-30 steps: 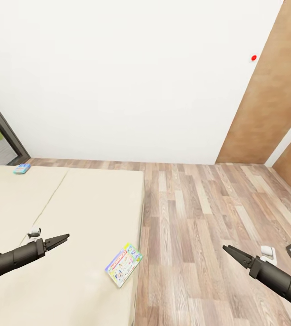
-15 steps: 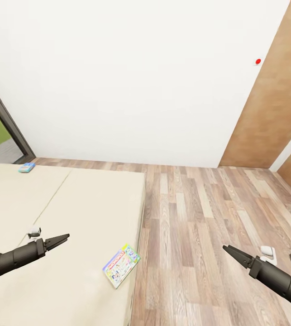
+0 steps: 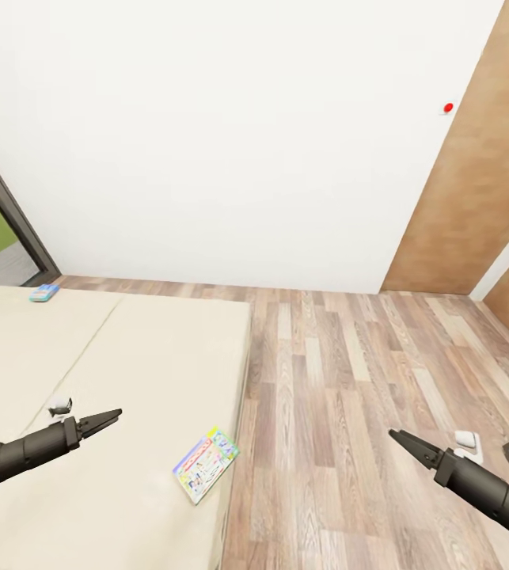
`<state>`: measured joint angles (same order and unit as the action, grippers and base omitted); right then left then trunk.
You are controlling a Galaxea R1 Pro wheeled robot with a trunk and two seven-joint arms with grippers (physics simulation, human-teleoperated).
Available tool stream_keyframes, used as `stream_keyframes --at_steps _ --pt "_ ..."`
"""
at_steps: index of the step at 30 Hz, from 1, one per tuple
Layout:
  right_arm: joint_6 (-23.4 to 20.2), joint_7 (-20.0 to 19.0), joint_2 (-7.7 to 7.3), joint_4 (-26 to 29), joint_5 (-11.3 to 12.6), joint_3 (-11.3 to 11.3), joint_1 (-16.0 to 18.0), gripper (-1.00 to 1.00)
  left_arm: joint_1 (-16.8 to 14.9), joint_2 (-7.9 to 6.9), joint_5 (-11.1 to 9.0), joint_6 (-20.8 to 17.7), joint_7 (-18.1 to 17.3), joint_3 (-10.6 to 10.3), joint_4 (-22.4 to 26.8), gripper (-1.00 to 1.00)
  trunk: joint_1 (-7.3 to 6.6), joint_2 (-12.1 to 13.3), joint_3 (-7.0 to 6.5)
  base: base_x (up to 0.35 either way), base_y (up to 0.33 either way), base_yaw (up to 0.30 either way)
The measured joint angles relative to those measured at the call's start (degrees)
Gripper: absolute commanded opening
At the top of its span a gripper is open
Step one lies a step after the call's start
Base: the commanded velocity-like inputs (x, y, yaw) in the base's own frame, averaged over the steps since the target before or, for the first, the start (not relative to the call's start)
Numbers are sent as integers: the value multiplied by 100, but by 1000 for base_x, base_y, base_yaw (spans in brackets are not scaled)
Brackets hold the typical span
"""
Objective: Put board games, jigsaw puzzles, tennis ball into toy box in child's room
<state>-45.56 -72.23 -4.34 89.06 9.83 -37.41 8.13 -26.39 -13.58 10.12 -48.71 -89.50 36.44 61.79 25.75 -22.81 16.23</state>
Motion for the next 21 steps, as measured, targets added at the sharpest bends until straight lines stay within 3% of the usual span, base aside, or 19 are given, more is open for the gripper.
stream_keyframes --at_steps 6,21 --pt "0 31 0 3 0 5 1 100 2 5 0 -2 0 1 3 100 0 0 -17 0 -107 157" --pt "-3 33 -4 5 -1 10 2 100 2 14 -1 0 0 2 3 100 0 0 -80 0 -7 251"
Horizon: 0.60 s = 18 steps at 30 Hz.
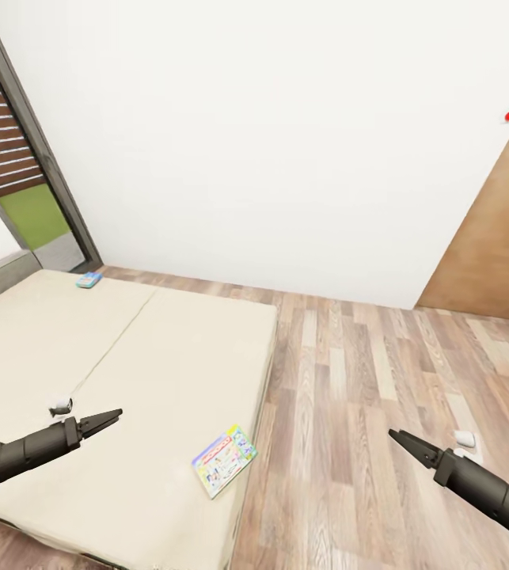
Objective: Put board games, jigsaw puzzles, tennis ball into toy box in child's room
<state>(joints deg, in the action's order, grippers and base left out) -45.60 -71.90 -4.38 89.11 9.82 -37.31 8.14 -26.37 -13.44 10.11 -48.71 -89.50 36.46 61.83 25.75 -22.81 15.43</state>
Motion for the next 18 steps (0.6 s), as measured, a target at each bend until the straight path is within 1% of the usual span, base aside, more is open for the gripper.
stream_keyframes --at_steps 6,9,12,14,15,18 --pt "0 0 1 0 2 0 0 100 0 4 2 0 0 0 0 100 0 0 -26 0 -15 259" --pt "-2 -2 0 1 0 0 0 100 0 4 2 0 0 -2 -1 100 0 0 -39 0 -133 259" --pt "-1 -5 0 2 -1 0 0 100 0 4 4 0 0 -29 -2 100 0 0 -51 0 -218 259" --pt "1 -11 0 2 0 0 0 100 0 4 7 -1 0 -111 -2 100 0 0 -60 0 -256 260" --pt "1 -12 0 2 0 -1 0 100 0 1 7 -4 0 -184 -2 100 0 0 -64 0 -233 259" --pt "2 -14 0 1 1 -4 0 100 0 -2 8 -6 0 -294 -1 100 0 0 -77 0 -127 254"
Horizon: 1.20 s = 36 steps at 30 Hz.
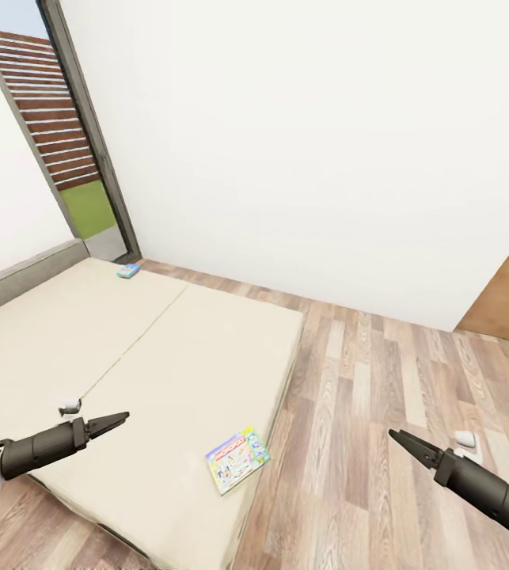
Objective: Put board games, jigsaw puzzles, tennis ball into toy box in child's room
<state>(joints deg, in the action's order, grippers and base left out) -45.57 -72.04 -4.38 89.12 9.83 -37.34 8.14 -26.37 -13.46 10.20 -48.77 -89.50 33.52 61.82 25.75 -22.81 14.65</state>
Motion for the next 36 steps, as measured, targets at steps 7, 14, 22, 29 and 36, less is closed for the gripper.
stream_keyframes --at_steps 7,14,22,29,36 --pt "-1 -21 -6 -2 -4 -8 -1 100 -1 -1 1 -2 1 -76 0 100 0 0 -13 0 -31 84" --pt "0 -28 -8 0 -3 -10 0 100 0 -2 1 -2 0 -87 -1 100 0 0 -14 0 -107 149" --pt "-4 -29 -9 -7 -5 -14 -1 100 -1 -2 -1 -1 1 -84 0 100 0 0 -14 0 -65 135" --pt "-5 -29 -8 -7 -2 -15 -2 100 -2 5 1 -1 1 -86 -3 100 -1 1 -15 52 -155 15" --pt "-1 -29 -9 -8 2 -15 -1 100 -1 1 -6 -2 1 -85 0 100 0 0 -14 35 -87 24"
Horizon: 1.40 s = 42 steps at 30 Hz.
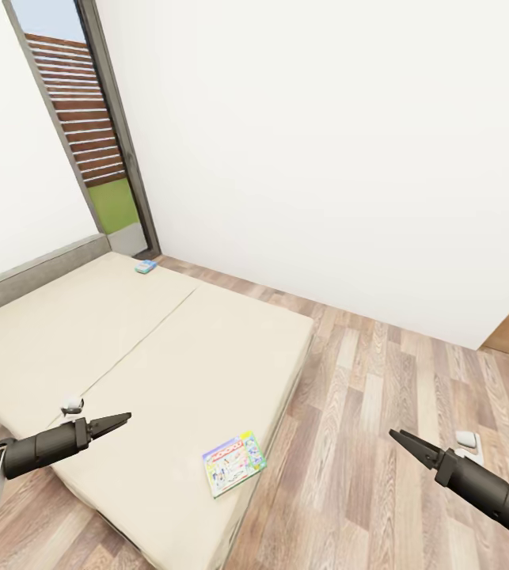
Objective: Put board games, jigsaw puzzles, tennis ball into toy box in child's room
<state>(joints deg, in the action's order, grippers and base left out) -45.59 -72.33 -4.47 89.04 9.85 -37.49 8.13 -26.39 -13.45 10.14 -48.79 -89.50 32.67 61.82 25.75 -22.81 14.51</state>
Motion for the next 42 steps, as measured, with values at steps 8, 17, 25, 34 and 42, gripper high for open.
stream_keyframes --at_steps 8,17,25,34,42 --pt "-3 -5 1 2 -1 0 1 100 1 5 1 2 -1 0 -1 100 0 0 0 3 -141 146" --pt "0 -8 0 3 1 0 0 100 0 6 -1 1 0 0 0 100 0 0 0 0 -118 32" --pt "2 -9 1 7 -2 0 1 100 1 5 2 3 -1 -5 -1 100 0 0 0 0 -172 166" --pt "-3 -10 0 2 1 0 0 100 0 6 -1 4 0 0 0 100 0 0 0 0 -56 54" --pt "-5 -9 0 3 1 0 0 100 0 6 1 7 0 0 0 100 -1 0 0 18 -11 4"
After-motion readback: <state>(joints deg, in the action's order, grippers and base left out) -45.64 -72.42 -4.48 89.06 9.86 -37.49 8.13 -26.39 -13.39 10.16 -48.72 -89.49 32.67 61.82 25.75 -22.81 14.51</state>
